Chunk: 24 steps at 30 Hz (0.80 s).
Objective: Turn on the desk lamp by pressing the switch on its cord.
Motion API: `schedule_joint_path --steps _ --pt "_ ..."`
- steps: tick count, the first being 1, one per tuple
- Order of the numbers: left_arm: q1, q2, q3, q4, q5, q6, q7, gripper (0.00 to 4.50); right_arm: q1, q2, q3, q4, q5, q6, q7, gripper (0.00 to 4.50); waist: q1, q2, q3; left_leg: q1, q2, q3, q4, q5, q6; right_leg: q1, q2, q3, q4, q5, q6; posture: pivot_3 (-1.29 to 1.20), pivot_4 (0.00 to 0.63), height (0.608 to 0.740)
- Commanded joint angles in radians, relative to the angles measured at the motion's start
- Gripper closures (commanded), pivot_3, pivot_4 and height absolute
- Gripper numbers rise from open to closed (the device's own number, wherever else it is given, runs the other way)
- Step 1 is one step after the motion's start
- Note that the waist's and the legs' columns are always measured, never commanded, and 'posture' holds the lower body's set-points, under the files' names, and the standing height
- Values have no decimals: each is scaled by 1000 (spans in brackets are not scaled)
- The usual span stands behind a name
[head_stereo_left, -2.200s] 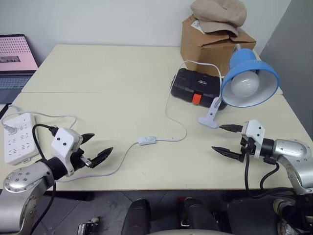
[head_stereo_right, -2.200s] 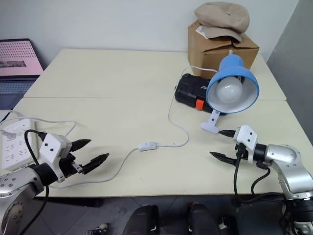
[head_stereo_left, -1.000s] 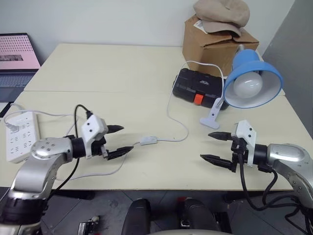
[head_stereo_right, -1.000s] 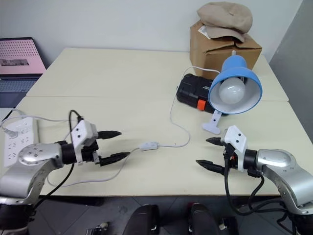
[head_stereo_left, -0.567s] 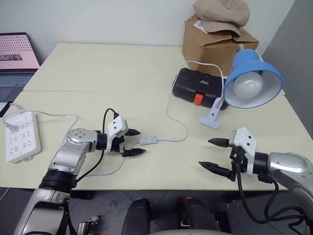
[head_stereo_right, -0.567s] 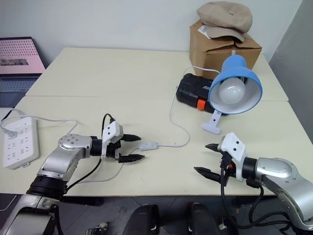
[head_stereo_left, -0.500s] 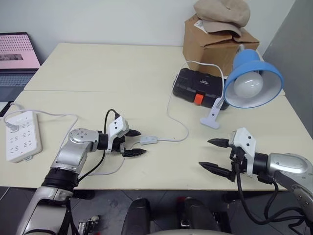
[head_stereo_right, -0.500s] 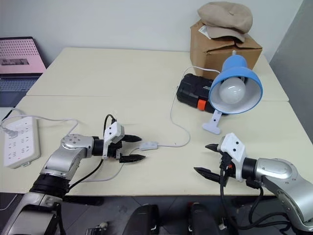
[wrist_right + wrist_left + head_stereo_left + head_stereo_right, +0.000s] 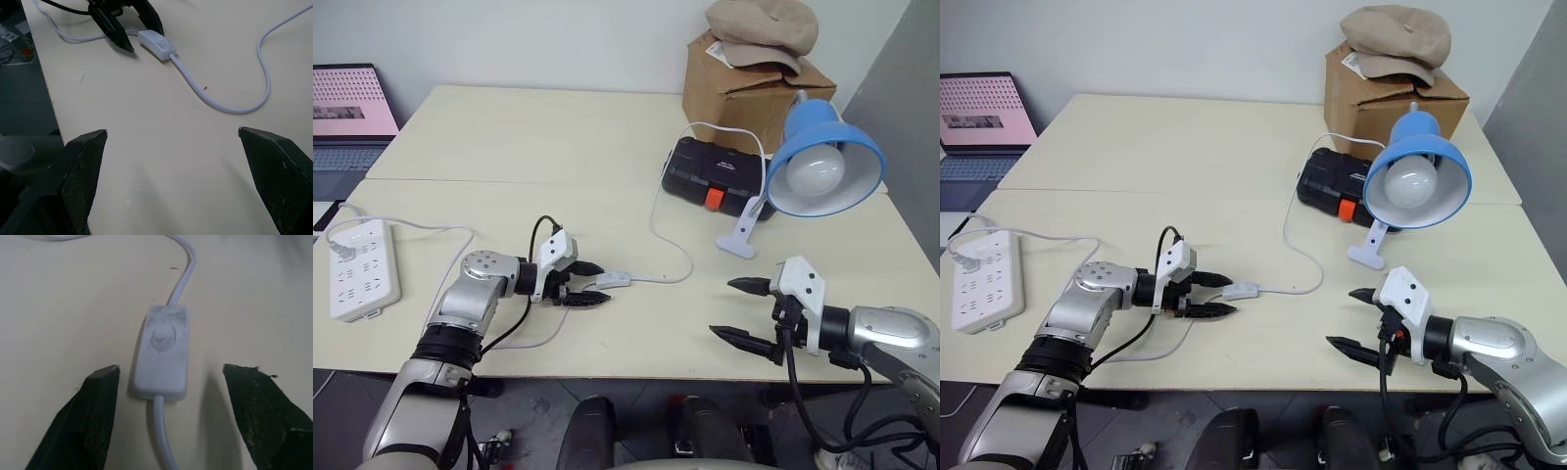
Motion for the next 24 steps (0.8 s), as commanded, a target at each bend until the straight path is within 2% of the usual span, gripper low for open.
schedule_joint_path --steps 1,7,17,24 --pt "2 1 -17 -7 20 -30 -17 2032 -18 -4 6 -17 9 -8 -5 0 0 0 0 0 0 0 0 0 0 0 0 0 0 0 0 0 150 740" --pt "10 8 -10 -24 20 -36 -20 3395 -40 -2 23 3 -4 -26 -7 0 -1 0 0 0 0 0 0 0 0 0 0 0 0 0 0 0 150 740" --pt "2 3 3 -54 12 -32 -3 3411 -44 4 36 14 -20 -47 -6 0 -1 0 0 0 0 0 0 0 0 0 0 0 0 0 0 0 150 740" --pt "-19 -8 2 -181 14 -57 35 3411 -24 48 23 5 -26 -57 -60 0 -1 0 0 -1 0 0 0 0 0 0 0 0 0 0 0 0 150 740"
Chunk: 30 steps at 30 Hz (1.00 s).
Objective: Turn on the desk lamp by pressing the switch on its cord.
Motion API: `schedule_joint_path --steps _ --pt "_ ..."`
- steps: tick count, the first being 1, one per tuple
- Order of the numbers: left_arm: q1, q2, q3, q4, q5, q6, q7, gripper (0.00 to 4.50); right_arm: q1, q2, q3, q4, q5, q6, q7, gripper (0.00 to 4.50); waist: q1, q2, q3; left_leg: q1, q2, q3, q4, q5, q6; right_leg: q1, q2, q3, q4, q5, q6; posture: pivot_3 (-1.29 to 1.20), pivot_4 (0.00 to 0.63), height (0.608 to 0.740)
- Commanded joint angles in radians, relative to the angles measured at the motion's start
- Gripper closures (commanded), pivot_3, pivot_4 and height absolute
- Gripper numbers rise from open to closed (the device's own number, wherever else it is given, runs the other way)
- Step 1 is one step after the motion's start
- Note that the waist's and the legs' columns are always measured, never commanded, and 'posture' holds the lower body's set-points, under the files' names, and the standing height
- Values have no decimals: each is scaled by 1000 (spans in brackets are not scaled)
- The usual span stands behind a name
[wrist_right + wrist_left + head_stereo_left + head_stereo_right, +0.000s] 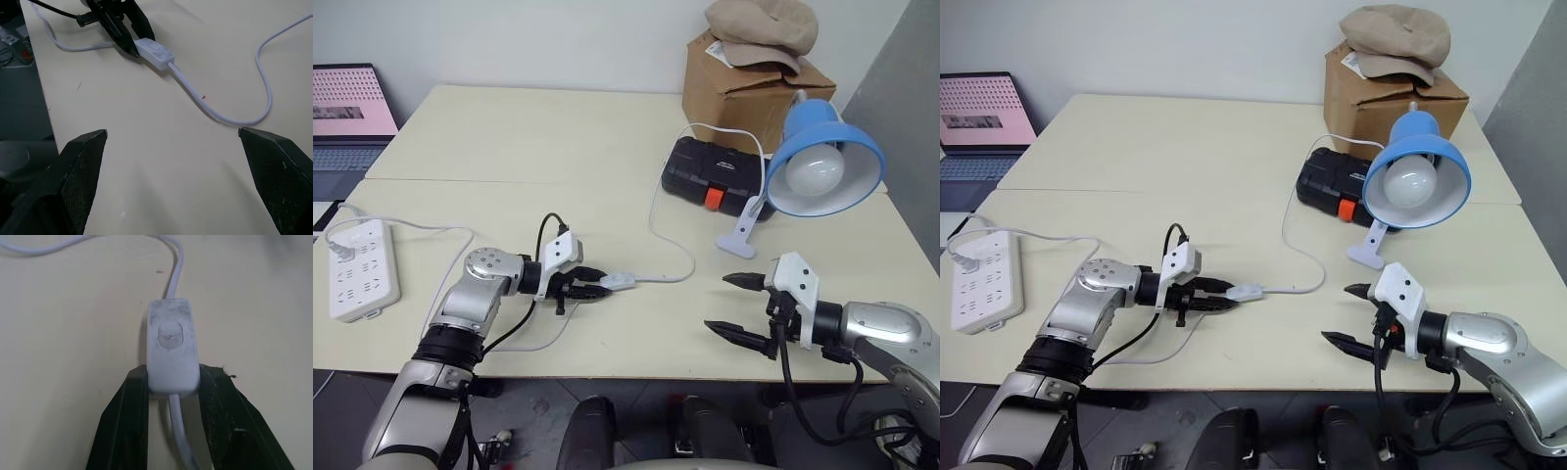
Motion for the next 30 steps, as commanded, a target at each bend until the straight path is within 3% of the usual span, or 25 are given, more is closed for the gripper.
schedule_joint_path --steps 1,6,12,17,22,30 --pt "-31 -12 6 -119 0 -33 25 3411 6 45 -13 -19 -6 -30 -55 0 0 0 0 0 0 0 0 0 0 0 0 0 0 0 0 0 150 740" --pt "-66 -48 -28 -193 29 -21 70 3411 9 188 -31 -20 78 15 -158 0 0 0 0 0 0 0 0 0 0 0 0 0 0 0 0 0 150 740" --pt "-96 -93 -56 -245 64 75 157 3411 39 315 -69 -37 284 166 -299 0 -1 0 0 0 0 0 0 0 0 0 0 1 1 0 0 0 150 740" --pt "-116 -129 -69 -271 68 176 216 3411 3 503 -81 2 523 269 -575 0 -2 0 0 0 1 -1 0 0 0 0 1 1 2 0 0 0 150 740" --pt "-140 -175 -59 -273 66 272 299 3411 -68 691 -76 125 709 236 -850 0 -4 0 0 0 0 0 1 0 0 0 1 2 2 1 1 0 150 740" --pt "-147 -206 -53 -301 64 349 380 3411 -157 859 -73 282 825 127 -1076 0 -4 0 -1 -1 0 0 0 0 0 0 1 2 1 1 2 0 150 740"
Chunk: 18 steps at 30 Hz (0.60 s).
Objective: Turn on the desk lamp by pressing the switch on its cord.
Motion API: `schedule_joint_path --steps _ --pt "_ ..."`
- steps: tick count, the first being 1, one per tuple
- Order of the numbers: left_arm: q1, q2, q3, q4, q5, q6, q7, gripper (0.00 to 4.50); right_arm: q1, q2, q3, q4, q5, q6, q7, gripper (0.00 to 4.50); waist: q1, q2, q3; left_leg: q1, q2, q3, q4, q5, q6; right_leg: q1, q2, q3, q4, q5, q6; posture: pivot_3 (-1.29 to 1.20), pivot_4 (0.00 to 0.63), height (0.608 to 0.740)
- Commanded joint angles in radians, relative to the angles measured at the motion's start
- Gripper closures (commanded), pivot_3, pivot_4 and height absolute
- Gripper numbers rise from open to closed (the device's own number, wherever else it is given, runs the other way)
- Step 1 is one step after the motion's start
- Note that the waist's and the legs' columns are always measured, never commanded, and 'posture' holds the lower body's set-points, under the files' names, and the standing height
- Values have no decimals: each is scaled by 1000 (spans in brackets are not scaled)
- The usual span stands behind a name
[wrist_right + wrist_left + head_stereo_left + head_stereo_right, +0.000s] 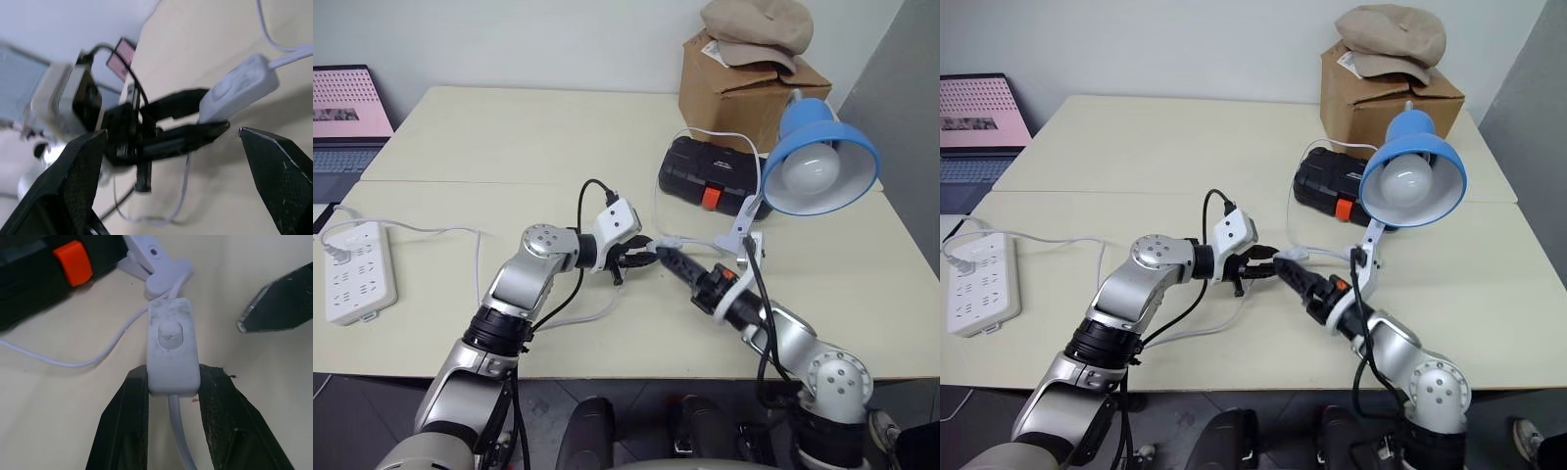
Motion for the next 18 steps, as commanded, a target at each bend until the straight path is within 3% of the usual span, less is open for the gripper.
schedule_joint_path --steps 1,18 --pt "-32 -19 22 -56 -17 33 37 3411 -25 44 3 32 55 -63 -71 0 -1 0 0 0 0 0 0 0 0 0 0 0 0 0 0 0 150 740" --pt "-39 -11 18 -115 -51 148 59 3411 -67 60 34 142 33 -205 -62 0 -5 0 0 0 0 0 0 0 0 0 0 0 0 0 0 0 150 740"
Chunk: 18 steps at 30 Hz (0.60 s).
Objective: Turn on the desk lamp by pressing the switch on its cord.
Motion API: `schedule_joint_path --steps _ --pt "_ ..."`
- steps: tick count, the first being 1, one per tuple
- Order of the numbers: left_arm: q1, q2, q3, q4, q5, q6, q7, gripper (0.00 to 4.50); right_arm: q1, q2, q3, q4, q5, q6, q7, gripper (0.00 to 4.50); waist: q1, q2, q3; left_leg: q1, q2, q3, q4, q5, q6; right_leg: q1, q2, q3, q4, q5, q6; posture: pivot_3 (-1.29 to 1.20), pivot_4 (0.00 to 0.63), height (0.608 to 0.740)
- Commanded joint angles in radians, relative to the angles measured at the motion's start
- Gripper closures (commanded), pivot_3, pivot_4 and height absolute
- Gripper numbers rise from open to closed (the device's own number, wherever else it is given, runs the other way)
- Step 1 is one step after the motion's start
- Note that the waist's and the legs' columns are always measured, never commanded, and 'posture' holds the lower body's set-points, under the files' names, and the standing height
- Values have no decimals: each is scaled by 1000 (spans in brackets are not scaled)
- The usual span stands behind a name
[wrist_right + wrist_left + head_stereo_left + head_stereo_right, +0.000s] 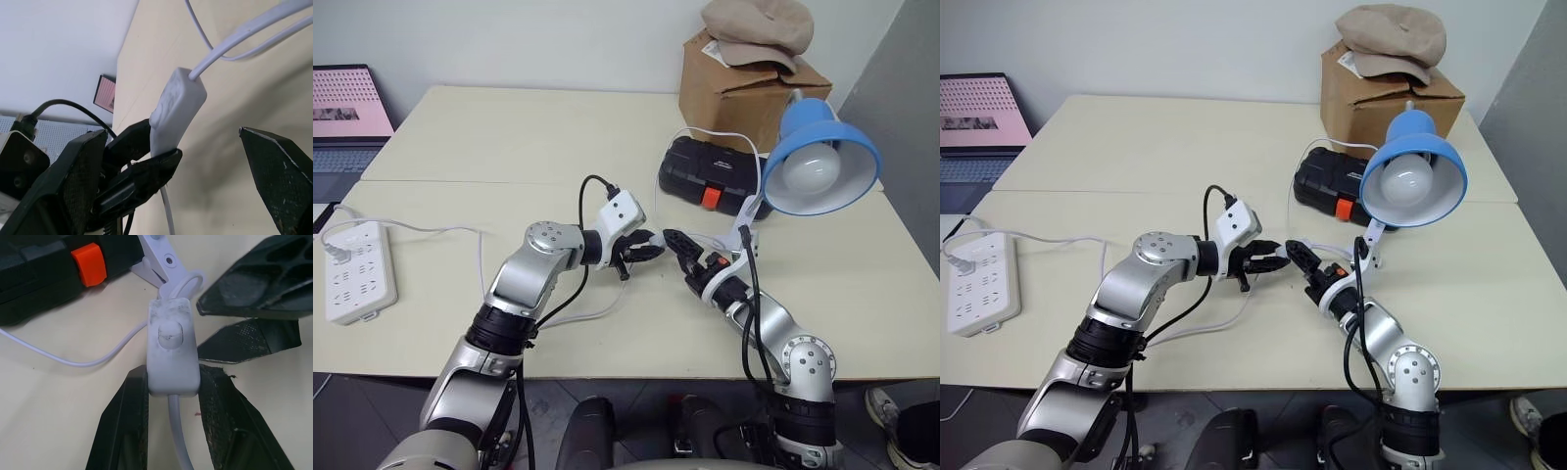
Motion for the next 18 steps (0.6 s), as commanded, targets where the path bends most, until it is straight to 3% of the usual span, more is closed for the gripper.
schedule_joint_path --steps 1,18 --pt "-24 2 10 -44 -16 5 8 3411 -34 23 7 0 8 -25 30 0 0 0 0 0 0 0 0 0 0 0 0 0 0 0 0 0 150 740" --pt "-27 -1 5 -42 -6 -11 14 3411 -76 5 11 55 -4 -19 66 0 0 0 0 0 0 0 0 0 0 0 0 0 0 0 0 0 150 740"
